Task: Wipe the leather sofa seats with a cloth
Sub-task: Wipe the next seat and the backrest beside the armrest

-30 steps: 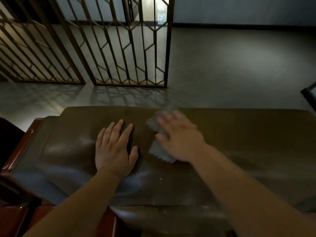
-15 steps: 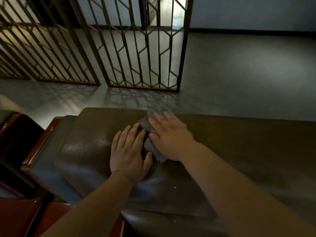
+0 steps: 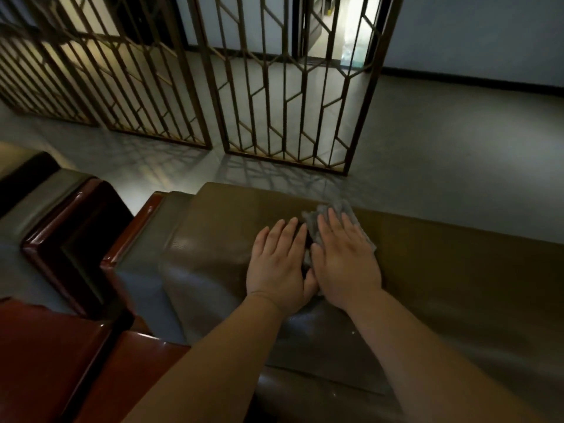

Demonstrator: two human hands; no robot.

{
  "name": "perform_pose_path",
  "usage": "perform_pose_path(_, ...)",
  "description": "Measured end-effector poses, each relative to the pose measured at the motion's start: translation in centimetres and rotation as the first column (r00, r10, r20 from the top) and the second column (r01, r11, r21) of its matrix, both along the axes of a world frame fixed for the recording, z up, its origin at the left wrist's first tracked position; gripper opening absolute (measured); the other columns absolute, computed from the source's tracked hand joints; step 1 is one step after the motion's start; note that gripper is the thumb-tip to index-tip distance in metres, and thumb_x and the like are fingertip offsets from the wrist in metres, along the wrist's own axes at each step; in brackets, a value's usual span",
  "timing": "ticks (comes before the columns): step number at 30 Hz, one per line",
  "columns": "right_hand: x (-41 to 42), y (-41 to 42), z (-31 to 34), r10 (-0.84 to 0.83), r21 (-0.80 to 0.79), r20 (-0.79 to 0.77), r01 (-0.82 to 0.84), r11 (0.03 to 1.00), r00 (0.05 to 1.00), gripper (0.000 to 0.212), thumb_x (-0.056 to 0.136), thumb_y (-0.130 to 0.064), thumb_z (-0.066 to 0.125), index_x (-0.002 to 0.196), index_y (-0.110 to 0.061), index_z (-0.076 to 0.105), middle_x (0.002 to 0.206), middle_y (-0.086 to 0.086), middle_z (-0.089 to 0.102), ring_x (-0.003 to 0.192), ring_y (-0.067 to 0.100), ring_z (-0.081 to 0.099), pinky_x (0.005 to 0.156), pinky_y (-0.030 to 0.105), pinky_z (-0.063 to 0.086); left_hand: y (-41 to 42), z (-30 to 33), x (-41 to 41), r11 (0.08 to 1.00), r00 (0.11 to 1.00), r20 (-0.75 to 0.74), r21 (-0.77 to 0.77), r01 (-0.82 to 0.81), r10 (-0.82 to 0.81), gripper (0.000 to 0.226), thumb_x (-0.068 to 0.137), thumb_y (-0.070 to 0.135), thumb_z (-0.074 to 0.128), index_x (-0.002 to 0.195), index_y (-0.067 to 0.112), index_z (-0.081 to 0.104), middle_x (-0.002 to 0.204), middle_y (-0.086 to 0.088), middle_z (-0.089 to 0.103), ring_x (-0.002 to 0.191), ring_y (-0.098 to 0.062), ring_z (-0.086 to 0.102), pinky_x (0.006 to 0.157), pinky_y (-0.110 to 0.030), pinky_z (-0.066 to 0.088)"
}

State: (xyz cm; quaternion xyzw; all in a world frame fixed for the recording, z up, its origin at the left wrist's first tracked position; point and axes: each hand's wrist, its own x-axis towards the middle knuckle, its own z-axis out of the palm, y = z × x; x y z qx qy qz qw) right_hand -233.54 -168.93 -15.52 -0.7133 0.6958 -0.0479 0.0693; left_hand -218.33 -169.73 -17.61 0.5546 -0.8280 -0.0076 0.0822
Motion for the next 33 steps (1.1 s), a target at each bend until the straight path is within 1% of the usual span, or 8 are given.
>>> perform_pose_path(4, -0.2, 0.0, -0.4, -0.012, -0.035, -0.042, 0.011, 0.999, 0.999, 0.069, 0.105, -0.052, 0.004, 0.166, -0.021, 0.011, 0.174, 0.002, 0.006, 0.160, 0.017, -0.001, 0.131, 0.039, 0.006, 0.0, 3.0, 0.2, 0.984, 0.997, 0.007, 0.162, 0.075, -0.077, 0.081, 0.101, 0.058, 0.030, 0.168, 0.016, 0.014, 0.176, -0.005, 0.011, 0.162, -0.023, 0.005, 0.131, -0.046, 0.001)
perform_pose_path(7, -0.2, -0.3, -0.5, -0.022, -0.036, -0.046, 0.020, 0.999, 0.999, 0.070, 0.104, -0.053, 0.007, 0.166, -0.021, 0.014, 0.174, 0.002, 0.009, 0.160, 0.018, 0.002, 0.131, 0.039, 0.007, -1.8, 5.2, 5.8, 0.980, 0.991, -0.094, 0.162, 0.112, -0.098, 0.060, 0.103, 0.053, 0.043, 0.157, 0.027, 0.046, 0.168, 0.003, 0.036, 0.157, -0.021, 0.027, 0.129, -0.041, 0.019)
perform_pose_path(9, -0.3, -0.4, -0.5, -0.036, -0.022, -0.062, 0.034, 0.999, 0.997, 0.071, 0.104, -0.055, 0.006, 0.166, -0.022, 0.014, 0.174, 0.001, 0.008, 0.160, 0.018, 0.002, 0.131, 0.040, 0.009, -4.1, 5.1, 11.8, 0.994, 0.996, -0.042, 0.075, -0.079, 0.082, 0.060, 0.101, 0.060, 0.040, 0.154, 0.032, 0.047, 0.165, 0.002, 0.039, 0.154, -0.024, 0.032, 0.127, -0.048, 0.024)
perform_pose_path(12, -0.1, -0.6, -0.4, -0.061, -0.004, -0.073, 0.061, 0.998, 0.995, 0.073, 0.102, -0.057, 0.004, 0.166, -0.025, 0.010, 0.174, -0.002, 0.004, 0.160, 0.017, 0.000, 0.131, 0.039, 0.005, -5.6, 3.1, 16.0, 0.919, 0.930, -0.056, 0.187, -0.348, 0.364, 0.071, 0.100, 0.069, 0.033, 0.164, 0.040, 0.022, 0.173, 0.000, 0.022, 0.156, -0.026, 0.026, 0.122, -0.051, 0.035)
perform_pose_path(16, 0.3, -1.5, 0.0, -0.070, 0.060, -0.097, 0.076, 0.995, 0.993, 0.071, 0.103, -0.058, 0.006, 0.167, -0.025, 0.005, 0.174, -0.002, 0.001, 0.160, 0.018, -0.003, 0.131, 0.039, 0.002, -5.1, 1.7, 15.0, 0.929, 0.924, -0.113, 0.111, -0.354, 0.366, 0.070, 0.100, 0.067, 0.032, 0.163, 0.038, 0.024, 0.171, 0.001, 0.024, 0.146, -0.024, 0.041, 0.100, -0.044, 0.053)
perform_pose_path(21, 5.6, -9.1, 0.9, -0.046, 0.136, -0.033, 0.050, 0.989, 0.998, 0.070, 0.105, -0.056, 0.009, 0.166, -0.022, 0.001, 0.174, 0.006, -0.001, 0.160, 0.026, 0.000, 0.130, 0.048, 0.005, -5.6, 1.0, 15.7, 0.924, 0.917, -0.127, 0.122, -0.363, 0.377, 0.071, 0.099, 0.067, 0.035, 0.163, 0.038, 0.023, 0.171, 0.002, 0.023, 0.147, -0.024, 0.038, 0.102, -0.044, 0.049)
perform_pose_path(28, 16.6, -9.9, 1.3, 0.388, 0.122, 0.046, -0.391, 0.912, 0.920, 0.067, 0.105, -0.051, 0.006, 0.166, -0.025, 0.007, 0.174, 0.000, 0.000, 0.160, 0.022, -0.002, 0.130, 0.048, 0.006, -6.1, 0.8, 17.2, 0.917, 0.854, -0.343, 0.219, -0.333, 0.392, 0.073, 0.094, 0.046, 0.031, 0.162, 0.021, 0.037, 0.164, -0.001, 0.043, 0.149, -0.018, 0.041, 0.120, -0.035, 0.033)
perform_pose_path(33, 11.7, -16.1, 1.7, 0.115, 0.258, 0.030, -0.119, 0.959, 0.993, 0.056, 0.108, -0.053, 0.019, 0.161, -0.034, 0.021, 0.170, 0.001, 0.023, 0.155, 0.027, 0.022, 0.125, 0.053, 0.023, -5.8, 1.1, 17.1, 0.920, 0.849, -0.359, 0.203, -0.334, 0.388, 0.063, 0.101, 0.039, 0.044, 0.162, 0.029, 0.031, 0.164, 0.006, 0.041, 0.145, -0.016, 0.044, 0.118, -0.037, 0.035)
